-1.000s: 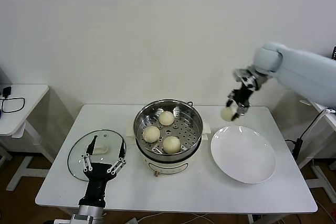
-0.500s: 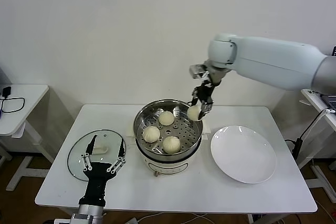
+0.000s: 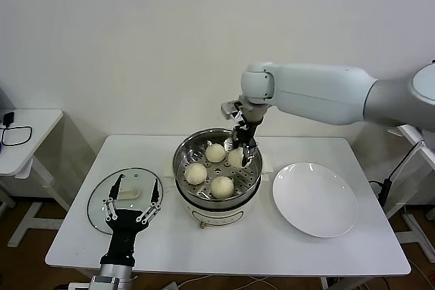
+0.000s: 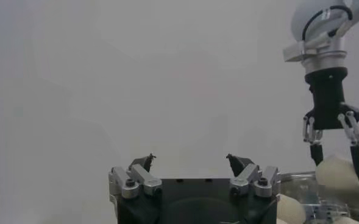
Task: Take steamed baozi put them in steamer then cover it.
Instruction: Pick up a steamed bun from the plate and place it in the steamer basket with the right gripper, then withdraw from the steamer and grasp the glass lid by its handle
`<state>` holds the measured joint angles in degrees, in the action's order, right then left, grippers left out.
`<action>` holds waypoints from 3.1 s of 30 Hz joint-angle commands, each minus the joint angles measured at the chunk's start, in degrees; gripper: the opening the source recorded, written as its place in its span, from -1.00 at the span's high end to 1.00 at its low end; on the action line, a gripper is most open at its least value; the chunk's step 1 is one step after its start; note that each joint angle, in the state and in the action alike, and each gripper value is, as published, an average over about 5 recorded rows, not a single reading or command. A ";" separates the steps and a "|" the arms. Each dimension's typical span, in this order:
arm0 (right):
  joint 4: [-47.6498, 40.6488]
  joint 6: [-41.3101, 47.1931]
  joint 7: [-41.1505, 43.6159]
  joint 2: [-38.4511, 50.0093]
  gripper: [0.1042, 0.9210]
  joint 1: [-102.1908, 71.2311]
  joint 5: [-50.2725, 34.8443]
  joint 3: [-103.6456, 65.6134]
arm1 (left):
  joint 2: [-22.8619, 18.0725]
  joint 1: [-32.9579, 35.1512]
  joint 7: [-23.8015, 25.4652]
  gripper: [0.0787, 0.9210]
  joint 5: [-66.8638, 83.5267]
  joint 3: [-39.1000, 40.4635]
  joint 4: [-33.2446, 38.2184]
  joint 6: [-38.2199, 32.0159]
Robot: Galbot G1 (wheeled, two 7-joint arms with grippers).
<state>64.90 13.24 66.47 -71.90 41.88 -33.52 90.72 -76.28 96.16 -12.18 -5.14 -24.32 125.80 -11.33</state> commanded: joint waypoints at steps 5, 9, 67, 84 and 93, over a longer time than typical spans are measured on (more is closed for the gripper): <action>-2.87 0.43 -0.82 -1.99 -0.26 -3.28 1.31 0.61 | -0.04 0.12 -0.11 -0.77 0.04 -0.21 -0.11 -0.13; -3.85 0.45 -1.02 -2.32 -0.29 -4.12 1.85 0.58 | -0.06 0.15 -0.12 -0.77 0.04 -0.25 -0.07 -0.14; 22.95 -35.13 -88.39 22.96 -0.76 -85.24 8.70 -98.70 | 1.81 -9.05 -5.32 -0.77 -32.09 -6.93 -14.82 2.11; 23.15 -39.00 -78.65 6.05 -0.76 -109.69 11.80 -120.80 | 5.77 -10.25 -4.85 -0.77 -60.95 -11.69 -32.74 3.97; 23.28 -39.22 -77.53 4.06 -0.76 -111.72 12.84 -120.60 | 5.64 -15.47 -7.66 -0.77 -64.61 -11.24 -40.49 4.68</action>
<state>87.80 -24.84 -12.07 -63.98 -61.85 -21.75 -23.03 -71.27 84.61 -18.41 -60.43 -34.87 95.28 -7.60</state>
